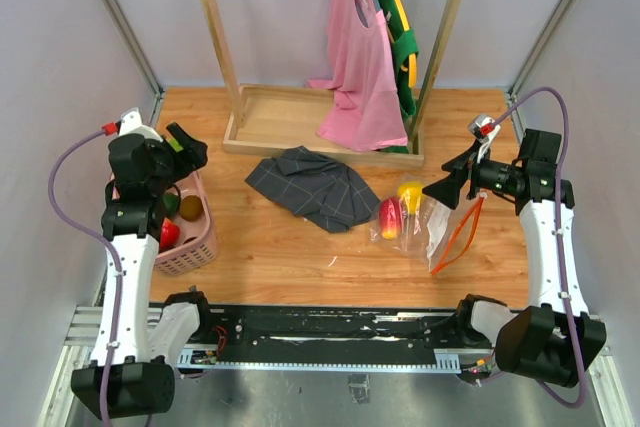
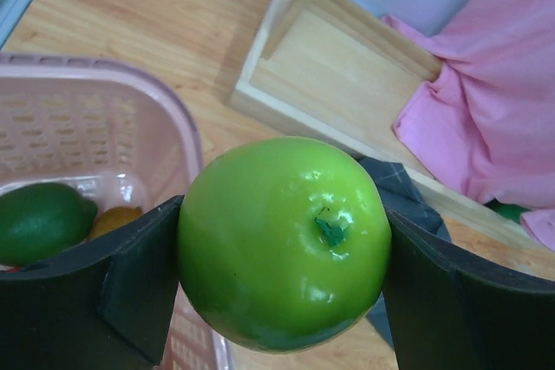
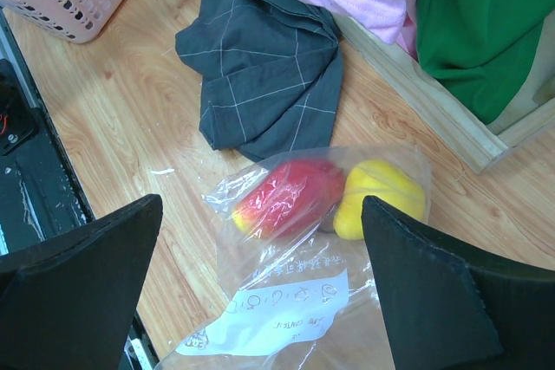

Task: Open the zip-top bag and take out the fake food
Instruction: Place the fake fruit in the bin.

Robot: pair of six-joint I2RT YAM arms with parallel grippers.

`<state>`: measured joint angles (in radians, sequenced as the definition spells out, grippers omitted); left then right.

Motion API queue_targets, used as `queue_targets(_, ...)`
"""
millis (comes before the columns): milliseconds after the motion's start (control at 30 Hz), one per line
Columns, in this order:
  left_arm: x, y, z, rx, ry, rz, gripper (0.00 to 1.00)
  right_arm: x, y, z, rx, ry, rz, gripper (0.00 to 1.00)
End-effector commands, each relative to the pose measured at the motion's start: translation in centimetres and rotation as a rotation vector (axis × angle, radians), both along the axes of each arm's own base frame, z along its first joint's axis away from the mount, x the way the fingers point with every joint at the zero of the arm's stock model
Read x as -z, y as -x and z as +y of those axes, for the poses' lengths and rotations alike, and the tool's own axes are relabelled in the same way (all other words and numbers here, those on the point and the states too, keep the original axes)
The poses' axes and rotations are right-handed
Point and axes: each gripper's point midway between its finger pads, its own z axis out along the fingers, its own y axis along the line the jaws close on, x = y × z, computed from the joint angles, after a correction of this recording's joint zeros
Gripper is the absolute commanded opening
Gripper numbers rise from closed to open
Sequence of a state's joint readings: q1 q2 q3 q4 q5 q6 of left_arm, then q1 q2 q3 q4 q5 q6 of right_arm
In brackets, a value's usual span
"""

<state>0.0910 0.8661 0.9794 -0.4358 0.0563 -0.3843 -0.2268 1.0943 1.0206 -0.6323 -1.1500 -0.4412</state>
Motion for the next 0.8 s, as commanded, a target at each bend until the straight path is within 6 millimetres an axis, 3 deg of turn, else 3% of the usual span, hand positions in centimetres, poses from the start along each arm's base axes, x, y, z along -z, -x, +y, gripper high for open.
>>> queue_targets(0, 1.0, -0.4, 1.4, -0.033, 0.096, -0.021, 0.01, 0.6, 0.2, 0.1, -0.001, 0.001, 0.021, 0.98)
queue_targets(167, 3.7, -0.4, 3.9, -0.131, 0.168, 0.026, 0.01, 0.8, 0.1, 0.0, 0.004, 0.007, 0.025, 0.98)
queue_targets(300, 4.5, 0.0, 5.6, -0.224, 0.178, 0.033, 0.0, 0.9, 0.1, -0.1, 0.007, 0.009, 0.025, 0.98)
queue_targets(767, 8.0, 0.6, 9.3, -0.457, 0.188, 0.12, 0.05, 1.2, 0.1, -0.1, 0.009, 0.016, 0.028, 0.98)
